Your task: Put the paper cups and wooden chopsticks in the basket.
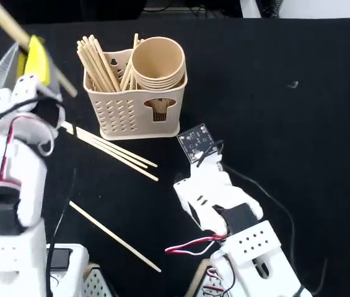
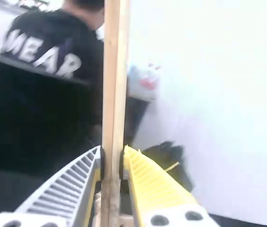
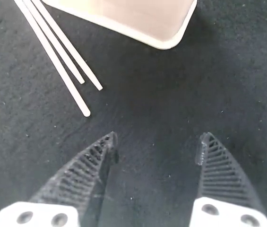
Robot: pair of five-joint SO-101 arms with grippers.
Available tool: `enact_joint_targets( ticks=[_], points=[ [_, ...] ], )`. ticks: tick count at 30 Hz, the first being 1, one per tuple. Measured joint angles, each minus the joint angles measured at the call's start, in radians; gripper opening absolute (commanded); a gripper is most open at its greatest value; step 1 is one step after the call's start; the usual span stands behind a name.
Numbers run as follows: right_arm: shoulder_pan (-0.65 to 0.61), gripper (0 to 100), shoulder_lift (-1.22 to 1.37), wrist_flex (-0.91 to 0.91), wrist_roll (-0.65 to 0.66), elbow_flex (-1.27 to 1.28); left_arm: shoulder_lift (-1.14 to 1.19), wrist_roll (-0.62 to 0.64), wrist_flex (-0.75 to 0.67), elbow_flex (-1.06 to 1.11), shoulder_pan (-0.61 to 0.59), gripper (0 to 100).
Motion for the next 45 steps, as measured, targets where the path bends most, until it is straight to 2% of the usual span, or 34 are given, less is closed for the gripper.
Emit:
enact_joint_targets(
  ticks=[5, 11, 19, 24, 33, 36, 40, 45],
  points=[
    [0.000, 27.2, -0.006, 0.000, 0.000, 0.000, 0.158, -0.008, -0.187, -0.003, 0.101, 3],
    [0.000, 27.2, -0.006, 0.000, 0.000, 0.000, 0.321, -0.009, -0.354, -0.003, 0.123, 3],
    [0.000, 27.2, -0.006, 0.000, 0.000, 0.000, 0.431, -0.009, -0.371, 0.012, 0.123, 3],
    [0.000, 27.2, -0.006, 0.000, 0.000, 0.000, 0.439, -0.009, -0.371, 0.054, 0.123, 11],
    [0.000, 27.2, -0.006, 0.000, 0.000, 0.000, 0.439, -0.009, -0.371, 0.075, 0.123, 10],
    [0.000, 27.2, -0.006, 0.000, 0.000, 0.000, 0.439, -0.041, -0.305, 0.066, 0.123, 10],
    [0.000, 27.2, -0.006, 0.000, 0.000, 0.000, 0.425, -0.051, -0.112, 0.005, 0.123, 10],
    [0.000, 27.2, -0.006, 0.000, 0.000, 0.000, 0.319, -0.058, 0.155, -0.109, 0.015, 14]
  ],
)
